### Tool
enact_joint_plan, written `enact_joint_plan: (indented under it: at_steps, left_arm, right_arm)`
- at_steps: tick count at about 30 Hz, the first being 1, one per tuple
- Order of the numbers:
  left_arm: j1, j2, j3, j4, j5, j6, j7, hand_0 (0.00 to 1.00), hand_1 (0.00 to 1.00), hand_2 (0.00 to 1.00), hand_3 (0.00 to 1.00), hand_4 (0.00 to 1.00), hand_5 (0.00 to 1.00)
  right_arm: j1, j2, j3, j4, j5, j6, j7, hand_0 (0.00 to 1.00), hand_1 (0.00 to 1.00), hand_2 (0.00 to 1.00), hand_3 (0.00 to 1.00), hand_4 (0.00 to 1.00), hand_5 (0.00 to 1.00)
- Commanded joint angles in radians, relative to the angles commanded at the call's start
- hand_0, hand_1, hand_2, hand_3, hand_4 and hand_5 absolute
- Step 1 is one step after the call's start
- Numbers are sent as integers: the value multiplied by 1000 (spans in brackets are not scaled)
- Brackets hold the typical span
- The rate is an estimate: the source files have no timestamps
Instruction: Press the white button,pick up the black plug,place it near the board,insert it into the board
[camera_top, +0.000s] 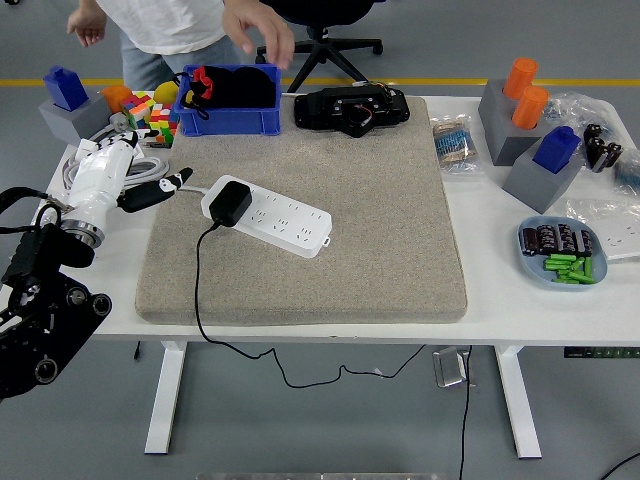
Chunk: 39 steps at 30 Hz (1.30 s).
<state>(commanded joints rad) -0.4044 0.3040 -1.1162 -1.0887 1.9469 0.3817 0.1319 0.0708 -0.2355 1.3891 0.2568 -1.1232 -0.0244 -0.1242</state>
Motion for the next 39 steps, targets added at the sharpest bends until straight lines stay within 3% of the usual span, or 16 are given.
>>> enact_joint_plan:
  at_steps: [8, 17, 39]
  left_arm:
    - [29, 5, -146, -5, 30, -22, -16, 944, 957, 899, 862, 874, 716]
    - [63, -9, -244, -28, 40, -23, -23, 947, 956, 896, 861, 872, 713]
    - [56, -10, -304, -52, 40, -25, -32, 950, 958, 893, 847, 868, 673]
  right_arm:
    - [12, -12, 15, 3, -5, 0, 1, 764, 637, 640, 607, 650, 415]
    - [18, -22, 15, 4, -3, 1, -1, 764, 637, 640, 607, 650, 417]
    - [24, -24, 11, 4, -8, 2, -1, 764, 638, 640, 606, 650, 419]
